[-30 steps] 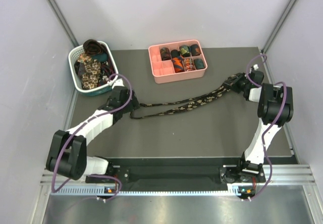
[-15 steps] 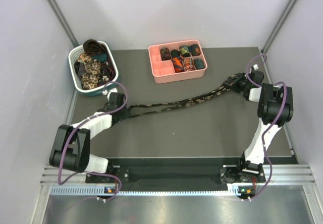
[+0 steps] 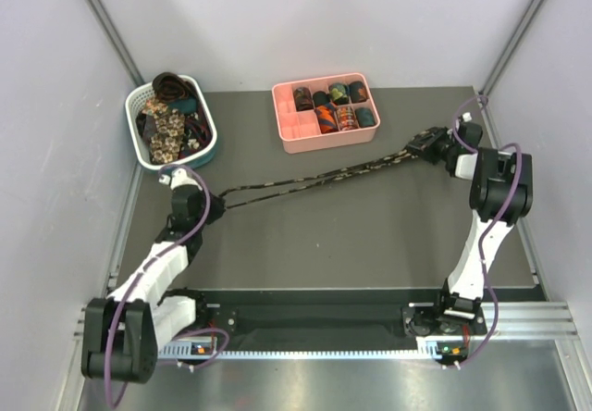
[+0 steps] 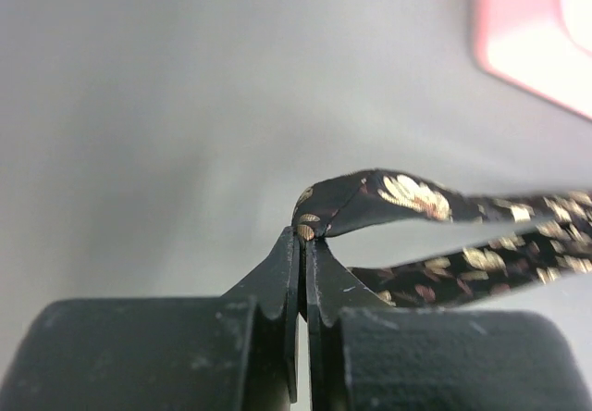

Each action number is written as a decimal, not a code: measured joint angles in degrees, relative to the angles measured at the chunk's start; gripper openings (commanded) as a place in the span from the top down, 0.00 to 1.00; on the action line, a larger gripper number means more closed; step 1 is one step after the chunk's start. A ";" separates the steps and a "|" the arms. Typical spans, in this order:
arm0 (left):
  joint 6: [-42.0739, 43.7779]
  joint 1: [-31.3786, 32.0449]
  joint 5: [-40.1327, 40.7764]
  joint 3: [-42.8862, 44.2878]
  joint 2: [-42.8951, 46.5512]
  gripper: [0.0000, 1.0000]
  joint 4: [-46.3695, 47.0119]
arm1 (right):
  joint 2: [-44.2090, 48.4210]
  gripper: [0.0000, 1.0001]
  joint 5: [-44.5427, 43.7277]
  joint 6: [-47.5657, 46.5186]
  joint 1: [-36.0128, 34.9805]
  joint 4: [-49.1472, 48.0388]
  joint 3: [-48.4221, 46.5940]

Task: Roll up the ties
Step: Flatten the tie

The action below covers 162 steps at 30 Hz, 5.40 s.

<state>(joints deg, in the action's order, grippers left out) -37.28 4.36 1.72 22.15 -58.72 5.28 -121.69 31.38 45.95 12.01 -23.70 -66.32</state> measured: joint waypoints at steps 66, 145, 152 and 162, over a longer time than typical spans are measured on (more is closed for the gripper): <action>35.50 43.54 -5.31 -1.20 -13.03 0.93 16.55 | 1.64 0.43 -19.34 -6.97 3.04 26.73 -20.52; 21.99 43.76 22.93 -7.04 21.27 0.22 5.90 | 11.37 0.37 -10.36 -2.38 -10.84 10.01 8.52; 12.76 43.76 33.27 -9.77 30.08 0.01 2.47 | 14.97 0.34 -11.76 -4.35 -11.08 11.10 9.09; 3.72 43.76 35.06 -6.29 25.16 0.01 -7.91 | 16.02 0.32 -21.38 -8.17 -10.99 19.61 4.28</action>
<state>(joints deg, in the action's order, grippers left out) -33.56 48.12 36.77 15.86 -33.56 -2.63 -105.67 10.00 37.78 1.02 -4.10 -62.04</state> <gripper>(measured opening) 0.990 0.693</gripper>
